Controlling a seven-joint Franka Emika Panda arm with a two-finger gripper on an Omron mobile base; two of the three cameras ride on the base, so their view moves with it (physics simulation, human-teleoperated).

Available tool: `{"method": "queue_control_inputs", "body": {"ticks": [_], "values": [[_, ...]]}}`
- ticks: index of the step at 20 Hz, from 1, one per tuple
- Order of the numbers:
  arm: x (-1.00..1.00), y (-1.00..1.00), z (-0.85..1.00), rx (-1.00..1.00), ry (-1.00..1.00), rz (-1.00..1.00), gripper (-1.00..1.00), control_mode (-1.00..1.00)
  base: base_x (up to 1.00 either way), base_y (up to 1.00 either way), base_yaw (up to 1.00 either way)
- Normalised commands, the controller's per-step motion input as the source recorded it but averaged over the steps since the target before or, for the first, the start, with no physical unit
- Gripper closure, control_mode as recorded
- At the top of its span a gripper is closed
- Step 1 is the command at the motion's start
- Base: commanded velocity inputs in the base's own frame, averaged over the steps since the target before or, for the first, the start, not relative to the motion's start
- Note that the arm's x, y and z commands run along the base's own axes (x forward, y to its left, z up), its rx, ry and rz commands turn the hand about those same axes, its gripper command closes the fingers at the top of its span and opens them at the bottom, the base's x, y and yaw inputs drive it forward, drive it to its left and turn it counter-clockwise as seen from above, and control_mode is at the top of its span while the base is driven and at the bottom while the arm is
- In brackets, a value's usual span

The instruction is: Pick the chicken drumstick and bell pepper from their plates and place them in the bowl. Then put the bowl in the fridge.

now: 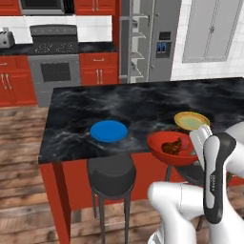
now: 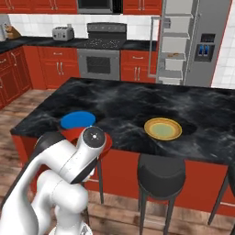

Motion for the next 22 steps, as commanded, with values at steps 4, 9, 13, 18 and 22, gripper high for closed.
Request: {"method": "queue_control_inputs", "body": {"ticks": [4, 9, 13, 18, 22], "values": [[0.00, 0.00, 0.00, 0.00, 0.00, 0.00, 1.00, 1.00, 0.04, 0.94, 0.06], [0.00, 0.00, 0.00, 0.00, 0.00, 0.00, 1.00, 1.00, 0.25, 0.94, 0.00], [0.00, 0.00, 0.00, 0.00, 0.00, 0.00, 1.00, 1.00, 0.34, 0.94, 0.00], [0.00, 0.00, 0.00, 0.00, 0.00, 0.00, 1.00, 1.00, 0.36, 0.93, 0.00], [0.00, 0.00, 0.00, 0.00, 0.00, 0.00, 1.00, 1.00, 0.44, 0.87, 0.00]]}}
